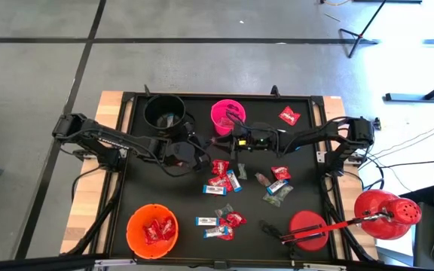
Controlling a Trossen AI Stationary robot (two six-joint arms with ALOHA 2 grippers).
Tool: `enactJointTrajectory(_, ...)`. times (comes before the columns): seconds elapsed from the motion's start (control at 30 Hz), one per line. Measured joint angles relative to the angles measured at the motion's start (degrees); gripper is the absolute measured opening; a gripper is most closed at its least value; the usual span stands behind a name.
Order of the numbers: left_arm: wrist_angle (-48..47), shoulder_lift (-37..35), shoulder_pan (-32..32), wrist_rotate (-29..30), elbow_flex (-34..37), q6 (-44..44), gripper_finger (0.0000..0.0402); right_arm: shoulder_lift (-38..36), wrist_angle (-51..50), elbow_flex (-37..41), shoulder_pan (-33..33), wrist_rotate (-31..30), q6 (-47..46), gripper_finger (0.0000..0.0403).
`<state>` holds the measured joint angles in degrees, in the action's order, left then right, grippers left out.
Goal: Organize candy in baskets
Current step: Put the orange gummy into the pink bucket
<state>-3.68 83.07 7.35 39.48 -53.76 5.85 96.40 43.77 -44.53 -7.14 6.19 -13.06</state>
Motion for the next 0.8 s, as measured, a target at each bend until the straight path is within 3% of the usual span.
enactJointTrajectory(0.1, 0.0, 0.0, 0.0, 0.0, 0.0, 0.0, 0.0, 0.0, 0.0, 0.0, 0.0, 0.9, 0.5, 0.0087)
enactJointTrajectory(0.27, -0.1, 0.0, 0.0, 0.0, 0.0, 0.1, 0.0, 0.0, 0.0, 0.0, 0.0, 2.0, 2.0, 0.001)
enactJointTrajectory(0.63, -0.5, -0.2, 0.0, 0.0, 0.1, 0.2, 0.0, 0.0, -0.2, 0.0, 0.0, 0.5, 3.2, 0.0001)
enactJointTrajectory(0.8, -4.4, -2.5, 0.0, 0.0, 0.2, 0.6, 0.0, -0.3, -1.5, 0.0, 0.1, -3.6, 4.6, 0.0001)
